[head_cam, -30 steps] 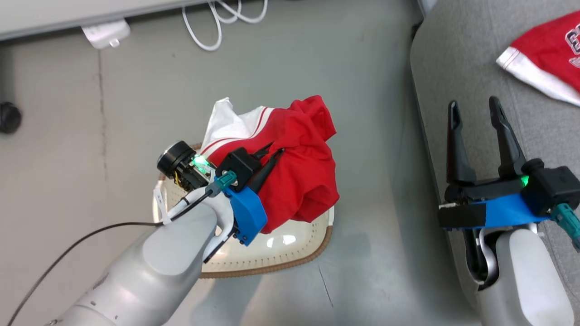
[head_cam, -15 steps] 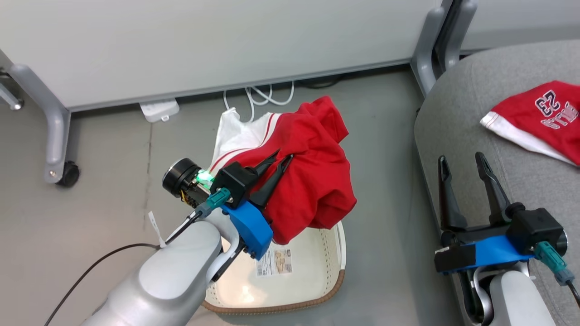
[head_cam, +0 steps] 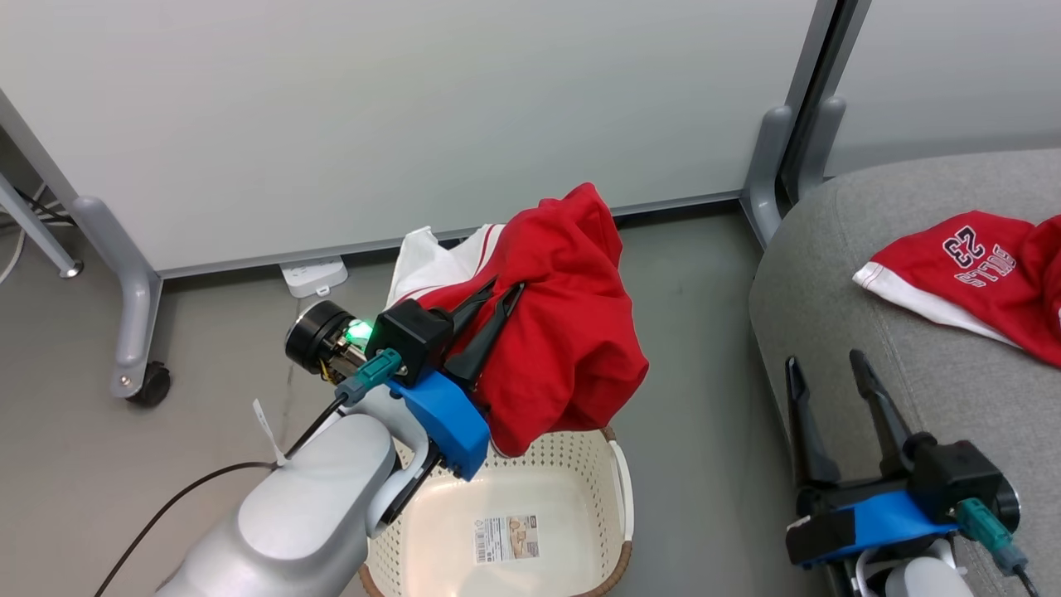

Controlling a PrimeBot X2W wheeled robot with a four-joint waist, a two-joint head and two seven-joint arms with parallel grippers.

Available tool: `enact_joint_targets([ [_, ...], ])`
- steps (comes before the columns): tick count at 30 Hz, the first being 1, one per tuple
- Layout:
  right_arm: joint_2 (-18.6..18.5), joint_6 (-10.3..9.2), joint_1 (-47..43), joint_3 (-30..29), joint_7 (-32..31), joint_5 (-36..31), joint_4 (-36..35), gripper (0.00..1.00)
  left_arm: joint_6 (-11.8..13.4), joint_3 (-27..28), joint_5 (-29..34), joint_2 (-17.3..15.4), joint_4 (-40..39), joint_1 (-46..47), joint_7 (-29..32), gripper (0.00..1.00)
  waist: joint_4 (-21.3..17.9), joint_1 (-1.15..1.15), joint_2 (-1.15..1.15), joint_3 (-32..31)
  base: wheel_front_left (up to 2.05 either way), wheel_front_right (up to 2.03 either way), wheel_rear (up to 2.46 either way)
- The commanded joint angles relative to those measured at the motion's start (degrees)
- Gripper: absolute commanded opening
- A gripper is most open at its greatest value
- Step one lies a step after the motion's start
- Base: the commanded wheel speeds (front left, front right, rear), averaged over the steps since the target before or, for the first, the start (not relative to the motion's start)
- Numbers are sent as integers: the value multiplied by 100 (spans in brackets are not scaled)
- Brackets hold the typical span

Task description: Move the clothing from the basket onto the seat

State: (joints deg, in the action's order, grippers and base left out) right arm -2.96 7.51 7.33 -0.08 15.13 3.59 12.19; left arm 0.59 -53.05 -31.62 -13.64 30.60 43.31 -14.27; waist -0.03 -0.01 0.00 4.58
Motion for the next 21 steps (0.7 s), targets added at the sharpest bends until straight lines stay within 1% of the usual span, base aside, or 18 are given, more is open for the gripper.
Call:
enact_joint_targets([
  [1,2,-5,-103,39,2,2,7,100,34,22,-10,-28,-39,-66,-13,0,-7,1,0,-71,0,0,0],
  [11,-48,-4,-346,590,2,-49,18,100,129,-3,-96,-105,-252,-160,78,0,-6,1,0,-216,0,0,0],
  [21,-163,-5,-139,1314,2,41,139,100,176,-20,-121,-122,-330,-145,95,0,35,1,0,-202,0,0,0],
])
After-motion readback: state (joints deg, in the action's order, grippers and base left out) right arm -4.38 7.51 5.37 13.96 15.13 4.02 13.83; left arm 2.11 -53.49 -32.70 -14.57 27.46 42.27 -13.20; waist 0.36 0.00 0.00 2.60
